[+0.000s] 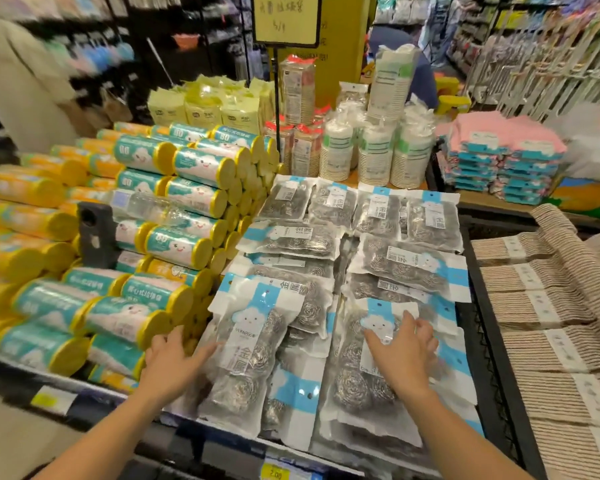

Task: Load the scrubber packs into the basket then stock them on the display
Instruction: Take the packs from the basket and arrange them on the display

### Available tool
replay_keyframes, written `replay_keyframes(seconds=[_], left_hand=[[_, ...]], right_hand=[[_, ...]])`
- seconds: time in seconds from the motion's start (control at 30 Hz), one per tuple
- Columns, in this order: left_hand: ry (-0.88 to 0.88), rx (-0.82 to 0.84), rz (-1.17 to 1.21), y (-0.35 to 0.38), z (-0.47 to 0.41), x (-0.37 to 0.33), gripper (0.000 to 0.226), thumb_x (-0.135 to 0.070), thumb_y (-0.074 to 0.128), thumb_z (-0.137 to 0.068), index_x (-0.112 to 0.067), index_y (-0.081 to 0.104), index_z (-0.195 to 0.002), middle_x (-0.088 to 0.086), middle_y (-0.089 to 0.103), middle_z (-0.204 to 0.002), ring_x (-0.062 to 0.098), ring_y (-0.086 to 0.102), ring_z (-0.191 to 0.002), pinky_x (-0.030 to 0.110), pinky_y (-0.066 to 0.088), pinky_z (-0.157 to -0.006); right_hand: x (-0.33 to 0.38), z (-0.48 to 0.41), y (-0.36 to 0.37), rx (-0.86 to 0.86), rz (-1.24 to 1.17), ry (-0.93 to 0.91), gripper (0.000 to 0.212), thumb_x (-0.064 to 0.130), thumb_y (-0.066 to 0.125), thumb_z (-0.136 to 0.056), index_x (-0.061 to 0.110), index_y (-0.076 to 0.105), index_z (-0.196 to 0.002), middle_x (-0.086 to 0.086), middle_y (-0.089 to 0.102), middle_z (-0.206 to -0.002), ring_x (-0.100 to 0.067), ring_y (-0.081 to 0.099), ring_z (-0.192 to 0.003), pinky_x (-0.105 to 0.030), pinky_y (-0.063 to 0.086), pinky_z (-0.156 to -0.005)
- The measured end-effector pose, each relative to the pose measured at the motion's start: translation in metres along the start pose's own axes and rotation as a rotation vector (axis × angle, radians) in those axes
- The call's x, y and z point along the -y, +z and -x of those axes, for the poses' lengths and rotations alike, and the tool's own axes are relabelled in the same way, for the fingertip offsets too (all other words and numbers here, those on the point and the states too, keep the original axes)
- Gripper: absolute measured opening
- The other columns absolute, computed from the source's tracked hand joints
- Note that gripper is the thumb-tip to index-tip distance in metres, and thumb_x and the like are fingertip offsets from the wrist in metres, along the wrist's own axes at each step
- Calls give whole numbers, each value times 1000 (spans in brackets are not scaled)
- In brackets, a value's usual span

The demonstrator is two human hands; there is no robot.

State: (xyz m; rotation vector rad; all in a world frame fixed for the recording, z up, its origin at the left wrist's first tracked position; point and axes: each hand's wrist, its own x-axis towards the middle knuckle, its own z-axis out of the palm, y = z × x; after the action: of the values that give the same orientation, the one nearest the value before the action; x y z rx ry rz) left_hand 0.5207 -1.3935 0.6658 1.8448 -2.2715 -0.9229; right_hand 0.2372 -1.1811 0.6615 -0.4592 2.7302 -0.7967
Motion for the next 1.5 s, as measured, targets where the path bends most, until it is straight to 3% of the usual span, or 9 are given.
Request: replay_keyframes(seconds=[0.33,0.53,0.7,0.77,0.93,1.03,1.2,1.37,1.5], left_hand=[[-85,-314,190,-92,44,111,62,-46,72,-84,-7,56,-130,14,57,-116,34,55,-111,44,47,-94],[-274,-367,318,-121,80,251,57,-42,67,-89,-14,49,-135,8,57,-124,29,53,-116,47,47,-99],[-396,-348,328,-119,87,395,41,-35,70,-88,-12,56,-119,10,60,-110,28,59,-100,39,48,-85],[-429,-256,328,-108,79,456,32,-38,69,-88,-16,55,-107,6,61,-101,24,60,-92,35,45,-75],[-474,54,224,-32,40,613,58,-75,56,-77,-18,59,-91,10,55,-77,26,59,-71,34,44,-58],[-435,121,199,11,9,669,75,-74,60,-70,-17,59,-118,8,64,-109,24,63,-102,37,52,-81],[-427,255,120,92,-39,726,100,-66,68,-69,-17,32,-148,9,39,-144,31,43,-132,41,44,-103],[-407,255,-62,145,-67,736,109,-67,77,-64,-14,32,-148,12,38,-140,35,37,-133,50,41,-106],[-386,124,-64,159,-75,727,76,-56,81,-69,-11,48,-121,9,53,-119,31,52,-109,47,50,-83]], right_hand=[[156,94,64,219,-110,-571,51,40,68,-87,19,55,-131,-6,50,-134,-28,39,-131,-42,31,-109],[221,221,145,492,-123,-890,42,31,72,-87,13,58,-121,-2,53,-113,-23,53,-110,-30,38,-90],[241,346,253,830,-45,-950,42,37,65,-92,25,49,-130,11,47,-114,-3,45,-101,-15,32,-81],[233,384,318,915,16,-849,41,39,64,-93,24,50,-129,9,50,-117,-3,47,-102,-14,36,-84],[167,436,481,1066,185,-347,31,34,67,-91,23,46,-112,3,54,-102,-15,56,-93,-26,42,-80],[104,442,573,1069,172,26,38,33,73,-85,13,52,-109,-3,57,-97,-21,57,-93,-32,48,-84],[24,433,685,886,-4,584,50,36,81,-80,4,58,-111,-12,62,-102,-25,62,-92,-34,51,-72],[-4,425,733,822,-144,768,78,40,84,-77,13,48,-140,-9,67,-120,-19,65,-91,-34,55,-73],[-7,424,749,767,-228,813,74,33,86,-75,9,52,-136,-12,69,-117,-17,65,-84,-30,48,-63]])
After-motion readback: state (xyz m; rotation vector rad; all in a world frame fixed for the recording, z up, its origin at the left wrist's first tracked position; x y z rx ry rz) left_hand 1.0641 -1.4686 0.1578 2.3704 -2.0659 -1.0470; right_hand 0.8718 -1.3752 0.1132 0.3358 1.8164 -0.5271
